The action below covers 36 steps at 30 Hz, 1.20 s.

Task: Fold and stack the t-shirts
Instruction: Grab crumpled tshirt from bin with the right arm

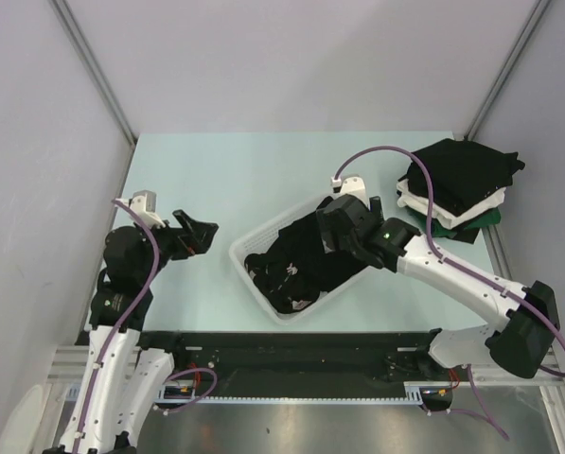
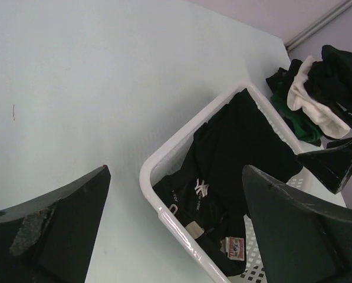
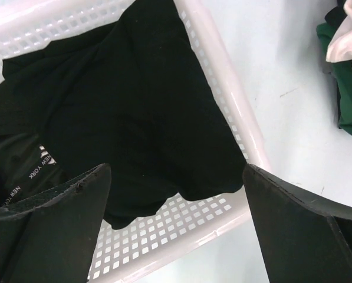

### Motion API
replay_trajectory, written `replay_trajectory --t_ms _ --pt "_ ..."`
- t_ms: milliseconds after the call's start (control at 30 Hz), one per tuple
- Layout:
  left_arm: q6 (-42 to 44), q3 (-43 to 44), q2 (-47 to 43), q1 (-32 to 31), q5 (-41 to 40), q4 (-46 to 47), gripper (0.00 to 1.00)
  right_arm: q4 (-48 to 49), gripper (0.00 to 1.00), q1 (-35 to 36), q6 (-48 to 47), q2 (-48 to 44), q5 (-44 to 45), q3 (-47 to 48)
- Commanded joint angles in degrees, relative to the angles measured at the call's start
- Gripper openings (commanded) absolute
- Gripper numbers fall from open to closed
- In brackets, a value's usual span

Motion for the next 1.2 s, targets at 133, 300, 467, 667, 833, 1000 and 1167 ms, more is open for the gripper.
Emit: replay_trajectory --t_ms 133,300,467,667,833,1000,1167 --pt "1.1 2.1 -2.0 0.0 0.5 -1.7 1.0 1.1 1.0 1.4 0.8 1.8 3.2 2.0" --pt "0.8 2.2 -3.2 0.0 0.9 -2.3 1.0 3.6 1.0 1.3 -4.5 5.8 2.8 2.0" --pt "0.9 2.8 -4.1 0.0 1.0 -3.5 1.0 6.8 1.0 0.7 -6.7 12.5 -4.4 2.0" --pt "1.7 3.2 -5.7 0.1 -0.1 -4.5 1.0 8.1 1.0 0.0 -4.6 18.9 -9.5 2.0" --pt "2.6 5.1 -5.3 0.1 -0.5 -5.7 1.0 7.0 0.99 0.4 -4.5 22.6 -10.8 1.9" --pt "3.1 6.3 -5.5 0.1 -0.9 -6.4 0.99 7.0 0.89 0.0 -5.1 23.9 -11.1 1.0" --pt "3.1 5.6 -7.5 0.1 -1.0 -5.8 1.0 8.2 0.4 -0.5 -7.3 23.8 -15.2 0.8"
